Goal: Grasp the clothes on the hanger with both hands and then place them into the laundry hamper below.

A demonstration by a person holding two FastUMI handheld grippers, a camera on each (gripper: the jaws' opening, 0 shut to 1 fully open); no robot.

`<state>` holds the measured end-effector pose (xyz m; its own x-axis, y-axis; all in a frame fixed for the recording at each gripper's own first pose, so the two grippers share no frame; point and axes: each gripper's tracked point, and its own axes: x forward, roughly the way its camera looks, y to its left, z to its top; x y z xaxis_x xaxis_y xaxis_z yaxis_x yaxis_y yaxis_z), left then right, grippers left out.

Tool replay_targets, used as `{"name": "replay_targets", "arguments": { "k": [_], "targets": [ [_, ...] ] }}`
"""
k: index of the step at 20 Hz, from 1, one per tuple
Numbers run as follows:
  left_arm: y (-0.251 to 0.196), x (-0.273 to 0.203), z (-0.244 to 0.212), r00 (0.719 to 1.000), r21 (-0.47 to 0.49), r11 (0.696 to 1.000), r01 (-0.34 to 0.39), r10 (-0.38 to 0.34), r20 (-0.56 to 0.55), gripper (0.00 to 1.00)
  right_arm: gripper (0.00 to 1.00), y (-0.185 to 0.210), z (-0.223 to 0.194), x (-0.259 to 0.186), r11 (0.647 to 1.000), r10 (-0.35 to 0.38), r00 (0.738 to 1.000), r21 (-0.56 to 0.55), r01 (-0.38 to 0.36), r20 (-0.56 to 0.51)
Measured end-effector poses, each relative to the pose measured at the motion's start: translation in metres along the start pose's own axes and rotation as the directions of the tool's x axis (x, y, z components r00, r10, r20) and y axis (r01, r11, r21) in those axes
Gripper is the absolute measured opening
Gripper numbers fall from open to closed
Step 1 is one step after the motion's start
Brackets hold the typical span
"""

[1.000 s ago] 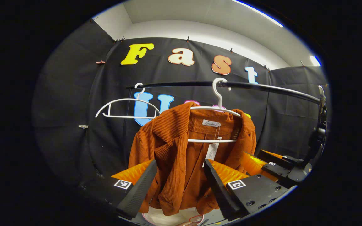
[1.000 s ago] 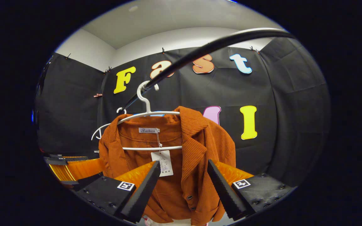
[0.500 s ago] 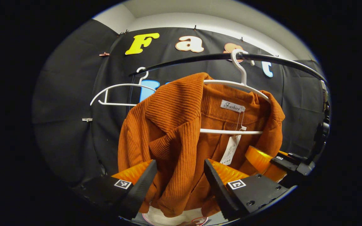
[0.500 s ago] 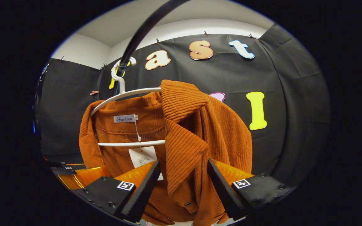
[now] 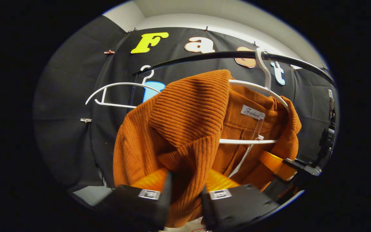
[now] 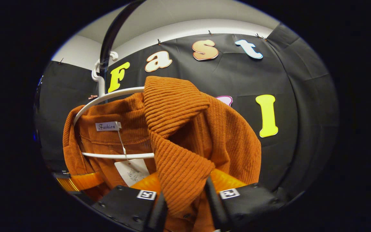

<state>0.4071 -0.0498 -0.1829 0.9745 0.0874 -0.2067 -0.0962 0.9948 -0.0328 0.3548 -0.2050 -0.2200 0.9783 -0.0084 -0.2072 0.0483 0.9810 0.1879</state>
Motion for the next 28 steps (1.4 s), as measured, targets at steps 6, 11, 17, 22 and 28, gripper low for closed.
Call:
{"name": "replay_targets", "arguments": {
  "k": [6, 11, 17, 22, 28],
  "targets": [
    [0.027, -0.013, 0.013, 0.999, 0.049, 0.998, -0.048, 0.048, 0.003, 0.06, 0.19, -0.037, 0.017, -0.022, 0.999, 0.037, 0.999, 0.006, -0.037, -0.001],
    [0.069, -0.037, 0.053, 0.987, 0.094, 0.985, -0.147, 0.140, 0.079, 0.06, 0.19, -0.063, 0.039, -0.029, 0.999, -0.002, 0.999, 0.041, 0.001, 0.035],
    [0.081, -0.053, 0.088, 0.967, 0.184, 0.960, -0.213, 0.180, 0.181, 0.05, 0.19, -0.085, 0.082, -0.041, 0.995, 0.005, 0.994, 0.098, -0.016, 0.108],
    [0.091, -0.041, 0.109, 0.963, 0.202, 0.956, -0.214, 0.172, 0.206, 0.06, 0.19, -0.074, 0.096, -0.055, 0.987, 0.111, 0.987, 0.106, -0.124, 0.116],
    [0.104, -0.014, 0.124, 0.959, 0.221, 0.949, -0.224, 0.174, 0.224, 0.06, 0.14, -0.072, 0.113, -0.071, 0.944, 0.184, 0.966, 0.243, -0.225, 0.180]
  ]
}}
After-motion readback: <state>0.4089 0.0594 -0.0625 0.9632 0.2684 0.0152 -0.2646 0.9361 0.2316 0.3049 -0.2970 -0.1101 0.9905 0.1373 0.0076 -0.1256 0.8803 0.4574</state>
